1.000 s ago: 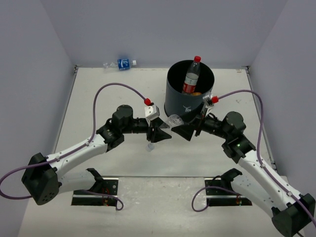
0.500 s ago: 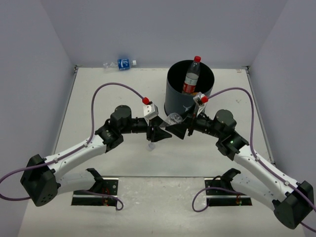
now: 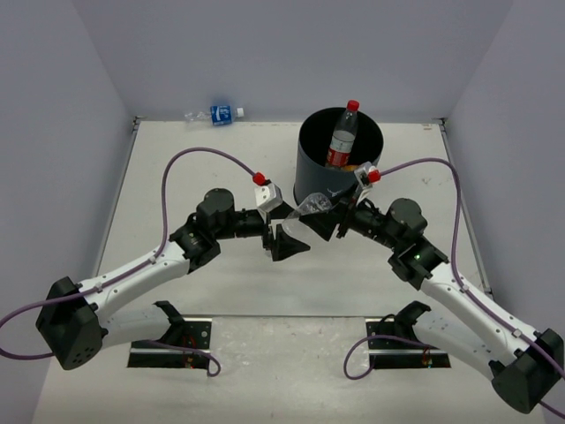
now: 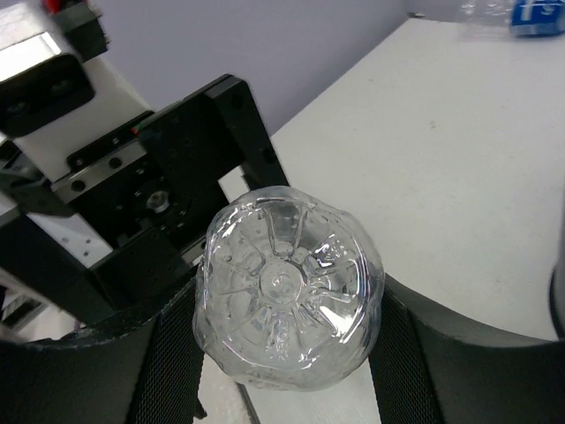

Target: Put the plastic bottles in the bin

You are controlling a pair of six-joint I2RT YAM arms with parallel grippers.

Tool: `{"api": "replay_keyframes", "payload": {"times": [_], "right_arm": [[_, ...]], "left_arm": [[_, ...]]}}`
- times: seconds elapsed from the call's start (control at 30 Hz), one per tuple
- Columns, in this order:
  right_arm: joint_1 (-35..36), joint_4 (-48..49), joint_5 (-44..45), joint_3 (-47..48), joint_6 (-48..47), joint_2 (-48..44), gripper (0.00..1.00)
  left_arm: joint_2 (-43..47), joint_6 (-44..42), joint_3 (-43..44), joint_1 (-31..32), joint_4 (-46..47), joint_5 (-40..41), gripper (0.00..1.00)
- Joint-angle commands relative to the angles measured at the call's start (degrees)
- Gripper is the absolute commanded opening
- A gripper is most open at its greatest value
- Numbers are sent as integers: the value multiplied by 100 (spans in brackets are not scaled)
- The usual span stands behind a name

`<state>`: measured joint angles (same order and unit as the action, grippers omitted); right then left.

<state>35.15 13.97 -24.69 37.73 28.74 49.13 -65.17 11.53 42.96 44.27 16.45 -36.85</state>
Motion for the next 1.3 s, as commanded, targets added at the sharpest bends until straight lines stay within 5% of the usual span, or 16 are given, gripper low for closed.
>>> {"api": "replay_keyframes", "payload": {"times": [0.0,0.3,0.7,0.93,1.13,1.27], "right_arm": [[-26,-518,1705,714,-344,-159,0],[-200,-1160,3931,2554,-1403,213,0],[-653,-1386,4130,4070,-1866,1551,2],[-751,-1380,4134,4569,-1875,2867,5],[-946,-1285,3645,4602,-1410,3662,9],[-958,-1346,3522,4741,-1299,4118,12]], "left_arm": [[145,73,217,29,-188,499,100],[269,325,378,29,-829,2308,100],[-186,816,1056,-200,-1644,3930,100],[-862,1568,1682,-1655,-2217,3653,100],[-1471,1933,2224,-2954,-1807,3222,100],[-2120,1948,2960,-3381,-2009,3480,100]]}}
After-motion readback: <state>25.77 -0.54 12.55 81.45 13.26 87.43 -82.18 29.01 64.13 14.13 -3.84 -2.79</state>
